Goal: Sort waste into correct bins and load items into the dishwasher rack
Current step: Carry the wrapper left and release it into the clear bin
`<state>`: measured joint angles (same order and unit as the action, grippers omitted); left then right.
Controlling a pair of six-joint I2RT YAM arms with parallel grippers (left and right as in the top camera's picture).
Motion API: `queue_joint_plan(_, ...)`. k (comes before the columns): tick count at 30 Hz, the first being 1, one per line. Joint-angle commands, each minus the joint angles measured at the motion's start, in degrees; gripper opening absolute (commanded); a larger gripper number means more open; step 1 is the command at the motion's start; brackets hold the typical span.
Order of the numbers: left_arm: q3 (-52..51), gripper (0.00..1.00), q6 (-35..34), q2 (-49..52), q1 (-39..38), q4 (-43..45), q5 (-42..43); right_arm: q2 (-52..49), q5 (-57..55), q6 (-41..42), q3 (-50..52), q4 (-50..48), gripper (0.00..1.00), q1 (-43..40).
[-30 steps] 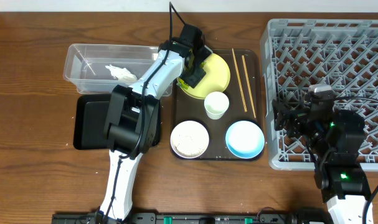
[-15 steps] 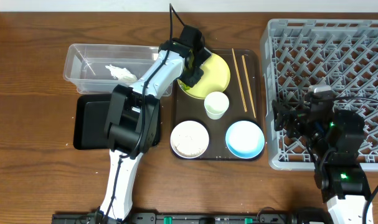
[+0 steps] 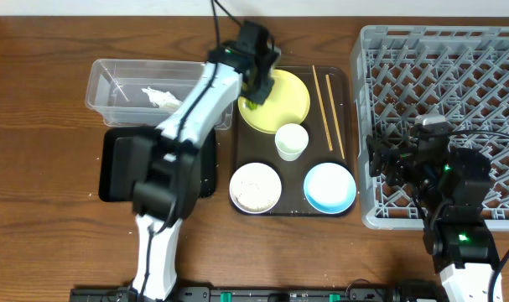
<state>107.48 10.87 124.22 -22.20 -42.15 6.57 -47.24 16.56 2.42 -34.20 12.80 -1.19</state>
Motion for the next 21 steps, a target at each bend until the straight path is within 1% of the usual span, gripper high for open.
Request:
queue_joint_plan(1,2.4,0.06,-1.4,-9.2,0.6,0.0,0.4,0.0,0.4,0.7,-1.5,0.1,0.99,-0.2)
queue_joint_plan(4,2.4,0.06,-1.4,-13.2,1.2,-0.2,0.2,0.0,0.4,0.7,-1.5,0.1,0.99,-0.2)
queue_joint_plan(7,2.4,0.06,-1.7,-15.1,2.5,-1.1,0.2,0.0,0.4,0.7,-1.5,0.1,0.99,-0.2)
queue_joint_plan(13,2.3,0.06,-4.1,-15.2,7.3,-3.9,0.2,0.0,0.4,0.7,-1.5,0.1,0.99,-0.2)
queue_joint_plan(16,2.3,0.06,-5.7,-15.2,10.7,-5.5,0.3,0.0,0.4,0.7,-1.5,0.1,0.99,-0.2)
queue_joint_plan(21,2.0,0.06,-6.6,-14.8,16.2,-7.3,0.3,0.0,0.4,0.7,-1.5,0.1,0.99,-0.2)
